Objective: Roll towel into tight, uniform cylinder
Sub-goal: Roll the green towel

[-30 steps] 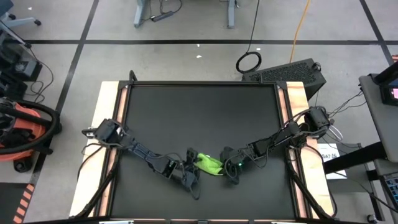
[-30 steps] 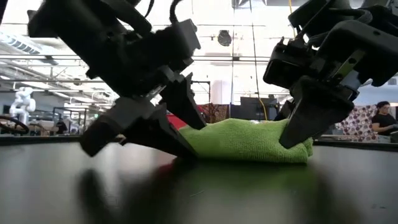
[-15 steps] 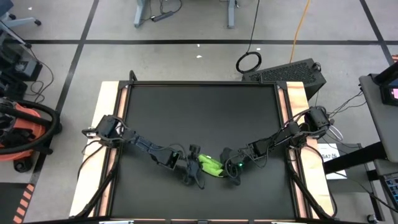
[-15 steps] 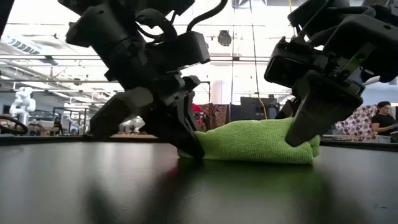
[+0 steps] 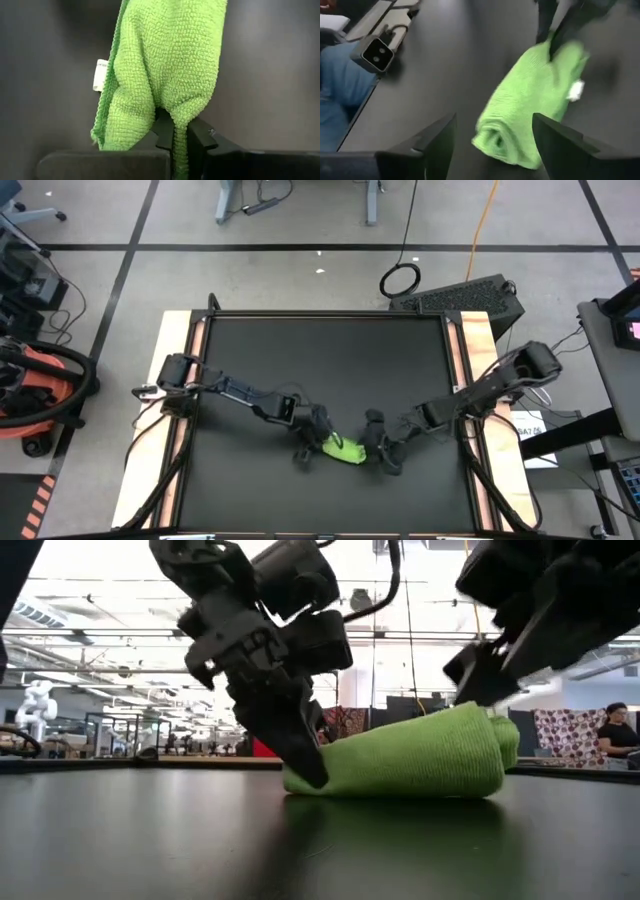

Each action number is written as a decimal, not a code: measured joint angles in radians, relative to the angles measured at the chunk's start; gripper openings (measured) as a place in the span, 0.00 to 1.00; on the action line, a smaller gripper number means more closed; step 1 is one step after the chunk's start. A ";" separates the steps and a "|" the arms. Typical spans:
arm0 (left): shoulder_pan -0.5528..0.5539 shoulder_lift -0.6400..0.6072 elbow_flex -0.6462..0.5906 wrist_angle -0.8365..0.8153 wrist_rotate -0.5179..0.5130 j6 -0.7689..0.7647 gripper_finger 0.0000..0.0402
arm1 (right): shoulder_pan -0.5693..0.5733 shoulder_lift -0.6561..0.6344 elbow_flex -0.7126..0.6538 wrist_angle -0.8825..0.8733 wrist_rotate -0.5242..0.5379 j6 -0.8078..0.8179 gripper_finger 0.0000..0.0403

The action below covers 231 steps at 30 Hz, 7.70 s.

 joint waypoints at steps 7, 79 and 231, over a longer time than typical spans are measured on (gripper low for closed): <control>0.064 0.006 0.031 -0.026 0.234 -0.062 0.05 | 0.080 -0.053 0.001 -0.003 0.173 -0.135 0.58; -0.087 -0.017 0.036 0.160 -0.259 0.061 0.61 | 0.163 0.362 0.110 0.073 0.352 -0.251 0.06; -0.113 0.000 0.035 0.157 -0.682 0.400 0.41 | -0.187 0.101 -0.312 0.543 -0.142 0.542 0.12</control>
